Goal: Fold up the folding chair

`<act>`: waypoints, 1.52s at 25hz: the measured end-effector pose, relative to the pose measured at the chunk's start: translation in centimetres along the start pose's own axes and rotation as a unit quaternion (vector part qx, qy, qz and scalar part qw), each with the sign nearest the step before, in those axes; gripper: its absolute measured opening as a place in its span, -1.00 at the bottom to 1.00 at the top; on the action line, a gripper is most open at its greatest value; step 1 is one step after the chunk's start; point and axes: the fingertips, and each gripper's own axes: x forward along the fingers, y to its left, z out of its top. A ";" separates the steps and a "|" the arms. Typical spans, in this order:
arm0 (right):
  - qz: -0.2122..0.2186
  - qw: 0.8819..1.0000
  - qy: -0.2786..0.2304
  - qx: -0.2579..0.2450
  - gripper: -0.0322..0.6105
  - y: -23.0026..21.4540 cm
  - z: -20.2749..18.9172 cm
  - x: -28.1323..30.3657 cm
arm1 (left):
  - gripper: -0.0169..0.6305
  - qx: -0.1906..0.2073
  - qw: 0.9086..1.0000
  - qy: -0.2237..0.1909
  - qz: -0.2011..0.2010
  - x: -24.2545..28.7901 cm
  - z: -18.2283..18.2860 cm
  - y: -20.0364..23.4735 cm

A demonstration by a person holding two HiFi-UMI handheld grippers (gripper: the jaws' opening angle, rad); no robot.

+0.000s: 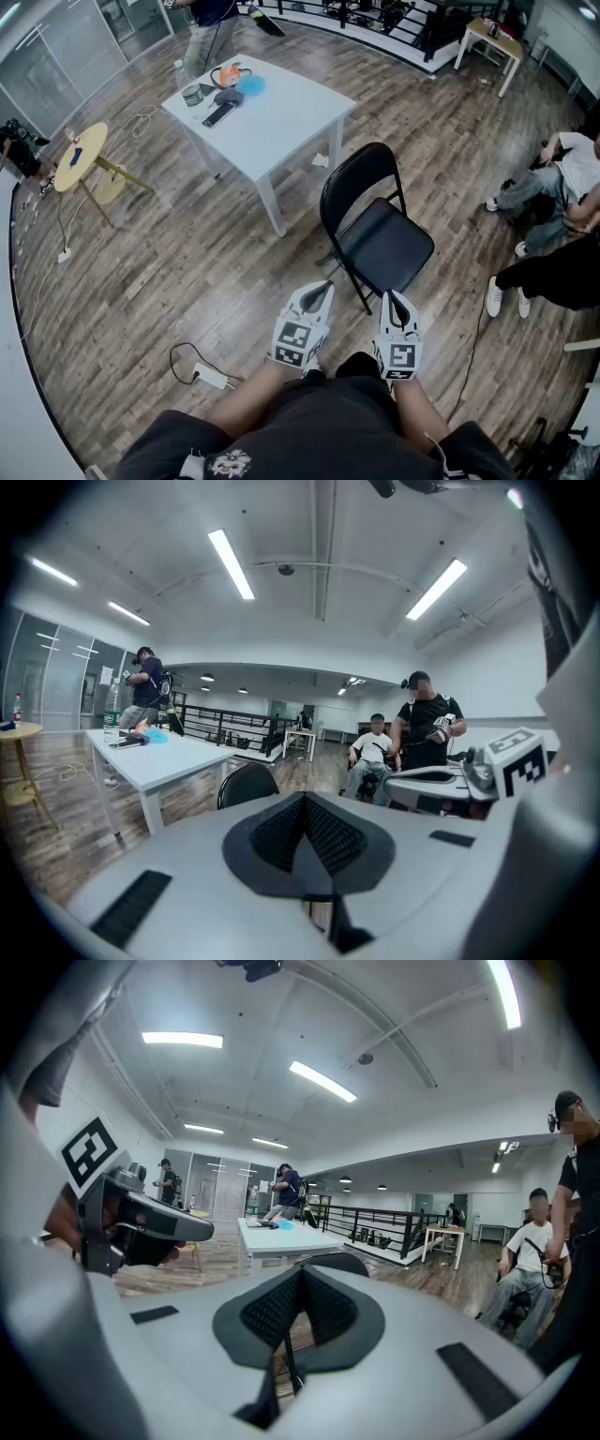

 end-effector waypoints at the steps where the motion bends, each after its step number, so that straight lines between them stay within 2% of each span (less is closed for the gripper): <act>1: -0.002 1.000 0.002 0.000 -0.86 -0.2 -0.1 0.6 | -0.93 0.001 1.000 0.001 0.003 0.5 0.1 0.7; 6: -0.017 1.000 0.012 0.010 -0.86 -2.0 -1.0 3.9 | -0.93 0.003 1.000 0.008 0.010 4.2 0.5 4.2; 12: -0.043 0.997 0.047 0.038 -0.86 -7.1 -5.1 6.9 | -0.93 0.011 1.000 0.025 0.012 11.2 1.4 6.5; 20: -0.062 0.988 0.096 0.100 -0.86 -14.0 -10.9 14.4 | -0.93 0.036 0.997 0.073 0.009 23.1 2.7 10.7; 23: -0.064 0.985 0.105 0.123 -0.86 -16.7 -12.9 16.7 | -0.93 0.042 0.995 0.094 0.016 26.2 2.4 11.9; 29: -0.070 0.977 0.140 0.147 -0.86 -21.7 -17.7 19.7 | -0.91 0.082 0.987 0.133 0.039 31.5 2.3 14.0; 31: -0.067 0.973 0.160 0.154 -0.85 -22.5 -19.8 20.2 | -0.57 0.097 0.983 0.148 0.042 33.4 2.1 14.7; 33: -0.062 0.967 0.180 0.172 -0.80 -22.9 -21.9 20.6 | -0.43 0.114 0.980 0.158 0.046 35.1 2.2 15.6; 35: -0.060 0.958 0.196 0.201 -0.55 -23.3 -23.9 21.0 | -0.27 0.135 0.976 0.166 0.053 36.9 2.2 16.6; 38: -0.068 0.938 0.216 0.264 -0.38 -24.2 -27.3 21.3 | -0.17 0.157 0.969 0.180 0.057 39.4 2.1 18.3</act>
